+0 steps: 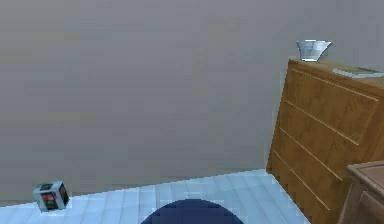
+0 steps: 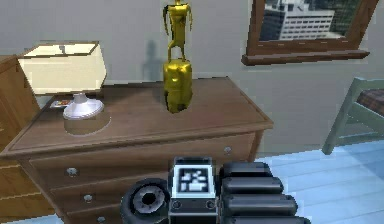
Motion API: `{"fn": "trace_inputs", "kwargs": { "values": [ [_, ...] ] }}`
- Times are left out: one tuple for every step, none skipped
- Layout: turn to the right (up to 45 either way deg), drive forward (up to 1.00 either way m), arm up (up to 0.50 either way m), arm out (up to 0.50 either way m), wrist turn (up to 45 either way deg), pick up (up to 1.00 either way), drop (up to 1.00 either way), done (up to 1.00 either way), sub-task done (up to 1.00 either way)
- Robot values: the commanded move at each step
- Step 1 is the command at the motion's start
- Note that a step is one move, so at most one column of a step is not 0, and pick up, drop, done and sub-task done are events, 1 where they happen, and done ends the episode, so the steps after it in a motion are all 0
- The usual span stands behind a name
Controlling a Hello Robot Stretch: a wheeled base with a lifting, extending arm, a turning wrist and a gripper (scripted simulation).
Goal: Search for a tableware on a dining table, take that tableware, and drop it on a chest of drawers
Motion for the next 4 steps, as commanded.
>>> {"fn": "trace_inputs", "kwargs": {
  "values": [
    [0.0, 0.0, 0.0, 0.48, 0.0, 0.0, 0.0, 0.0, 0.0],
    [0.0, 0.0, 0.0, 0.0, 45.0, 0.0, 0.0, 0.0, 0.0],
    [0.0, 0.0, 0.0, 0.0, 45.0, 0.0, 0.0, 0.0, 0.0],
    [0.0, 0.0, -0.16, 0.0, 0.0, 0.0, 0.0, 0.0, 0.0]
  ]
}}
